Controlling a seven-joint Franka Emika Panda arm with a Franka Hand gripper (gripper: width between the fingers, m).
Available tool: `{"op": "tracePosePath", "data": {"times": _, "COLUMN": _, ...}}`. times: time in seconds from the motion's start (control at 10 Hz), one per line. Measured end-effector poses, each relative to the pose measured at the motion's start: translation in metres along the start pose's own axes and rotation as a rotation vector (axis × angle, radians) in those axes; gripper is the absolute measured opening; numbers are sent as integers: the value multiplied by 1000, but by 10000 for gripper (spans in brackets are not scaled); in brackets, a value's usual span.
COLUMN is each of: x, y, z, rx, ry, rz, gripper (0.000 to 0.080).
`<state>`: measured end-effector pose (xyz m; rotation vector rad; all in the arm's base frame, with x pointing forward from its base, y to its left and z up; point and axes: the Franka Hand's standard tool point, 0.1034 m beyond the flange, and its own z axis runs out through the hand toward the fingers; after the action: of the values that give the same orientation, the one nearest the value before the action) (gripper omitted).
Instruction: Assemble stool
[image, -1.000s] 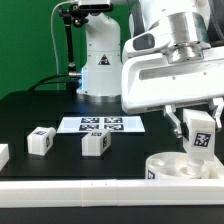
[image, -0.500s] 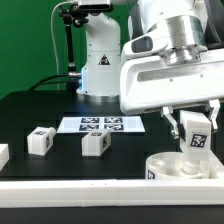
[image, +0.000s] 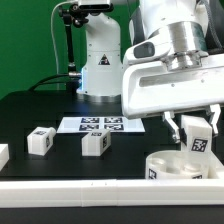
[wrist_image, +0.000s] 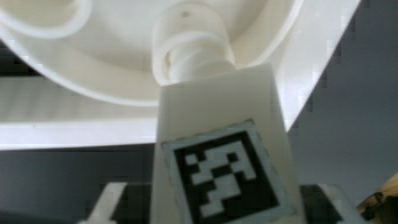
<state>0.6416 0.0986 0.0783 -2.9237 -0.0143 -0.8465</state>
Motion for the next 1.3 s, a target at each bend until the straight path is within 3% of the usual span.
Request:
{"op": "tracePosePath", "data": {"times": 1.1, "x": 1, "y": 3, "z": 3, "rx": -5, "ry": 60, "rz": -10, "gripper": 328}}
{"op": "tracePosePath", "data": {"times": 1.2, "x": 1, "y": 3, "z": 3, "rx": -5, "ry": 59, "rz": -11, "gripper": 507}}
{"op": "tracePosePath", "data": {"times": 1.3, "x": 1, "y": 3, "z": 3, "rx": -5, "ry": 59, "rz": -11, "gripper": 604}}
